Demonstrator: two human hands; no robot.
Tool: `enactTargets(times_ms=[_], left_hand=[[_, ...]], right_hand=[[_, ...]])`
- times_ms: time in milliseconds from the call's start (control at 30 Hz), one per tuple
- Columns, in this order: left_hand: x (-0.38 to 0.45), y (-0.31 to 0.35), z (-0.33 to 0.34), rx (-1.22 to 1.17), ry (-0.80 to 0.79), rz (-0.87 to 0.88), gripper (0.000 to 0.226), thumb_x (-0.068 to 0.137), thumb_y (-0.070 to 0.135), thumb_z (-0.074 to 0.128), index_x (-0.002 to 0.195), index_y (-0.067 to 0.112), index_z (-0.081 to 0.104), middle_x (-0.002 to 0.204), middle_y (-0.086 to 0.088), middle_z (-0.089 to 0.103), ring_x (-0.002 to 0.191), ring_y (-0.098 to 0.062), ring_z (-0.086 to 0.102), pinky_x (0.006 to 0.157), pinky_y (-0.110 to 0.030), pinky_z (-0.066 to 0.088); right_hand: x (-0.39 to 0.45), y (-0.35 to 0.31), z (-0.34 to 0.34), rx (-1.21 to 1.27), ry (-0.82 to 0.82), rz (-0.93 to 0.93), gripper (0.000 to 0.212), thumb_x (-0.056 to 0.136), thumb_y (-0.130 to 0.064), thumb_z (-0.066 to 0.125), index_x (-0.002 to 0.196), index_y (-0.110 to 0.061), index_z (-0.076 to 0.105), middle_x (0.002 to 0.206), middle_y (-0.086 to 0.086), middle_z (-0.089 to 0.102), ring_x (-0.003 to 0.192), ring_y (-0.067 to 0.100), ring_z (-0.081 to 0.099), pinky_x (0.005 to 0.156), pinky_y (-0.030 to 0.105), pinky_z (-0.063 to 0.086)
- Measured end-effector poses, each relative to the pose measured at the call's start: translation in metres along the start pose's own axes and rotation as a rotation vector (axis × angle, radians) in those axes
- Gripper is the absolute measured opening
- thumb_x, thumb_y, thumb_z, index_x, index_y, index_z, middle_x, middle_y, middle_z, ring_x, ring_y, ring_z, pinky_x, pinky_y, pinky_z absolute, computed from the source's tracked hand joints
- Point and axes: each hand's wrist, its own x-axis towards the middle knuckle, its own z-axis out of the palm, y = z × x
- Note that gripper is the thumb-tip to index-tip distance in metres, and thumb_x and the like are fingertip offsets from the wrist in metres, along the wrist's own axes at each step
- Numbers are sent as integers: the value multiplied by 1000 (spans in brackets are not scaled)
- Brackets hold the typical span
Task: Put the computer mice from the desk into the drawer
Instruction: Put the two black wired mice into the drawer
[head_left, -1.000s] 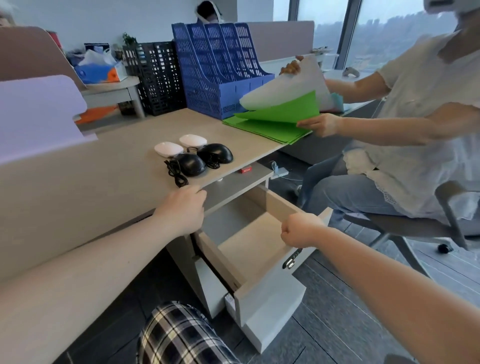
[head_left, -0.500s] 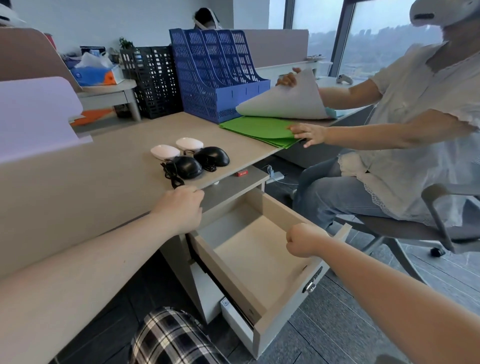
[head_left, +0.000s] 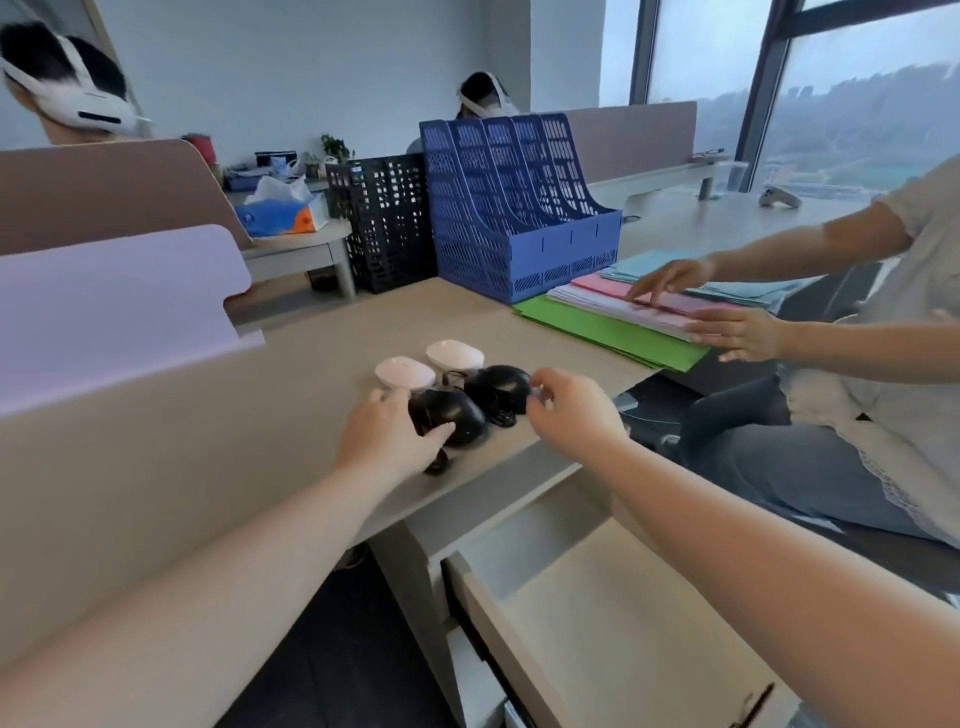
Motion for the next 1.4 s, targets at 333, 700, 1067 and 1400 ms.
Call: enactTargets(times_ms=[333,700,1067,1400], left_hand=[[50,7,32,-64,-300,56,114,49,78,71,146,39,24,155,-2,22,141,-29,29,115,-42,31],[41,17,38,-108,-204,64,86,53,60,79,129,38,45,133,-5,39,125,-32,42,104,-39,40],[-41,68,46,-192,-41,243,78,58,56,78,128,35,49,131,1,43,118,-30,39,98,-31,34],[-94,87,124,-89,-196,207,77,63,54,73,131,33,45,138,0,36,124,-31,30,100,-34,37]], right_hand=[[80,-3,37,-69,-304,23,68,77,-36,67,139,-27,39,133,12,53,119,34,52,100,44,47],[52,16,32,111,-59,100,71,75,-32,70,140,-26,44,132,10,56,120,28,52,97,34,45],[-48,56,-23,424,108,266,56,79,-15,71,131,-19,52,106,-5,54,94,13,52,82,24,40],[-81,119,17,354,-73,404,61,70,-26,72,127,-26,50,118,8,59,99,23,61,74,29,53]])
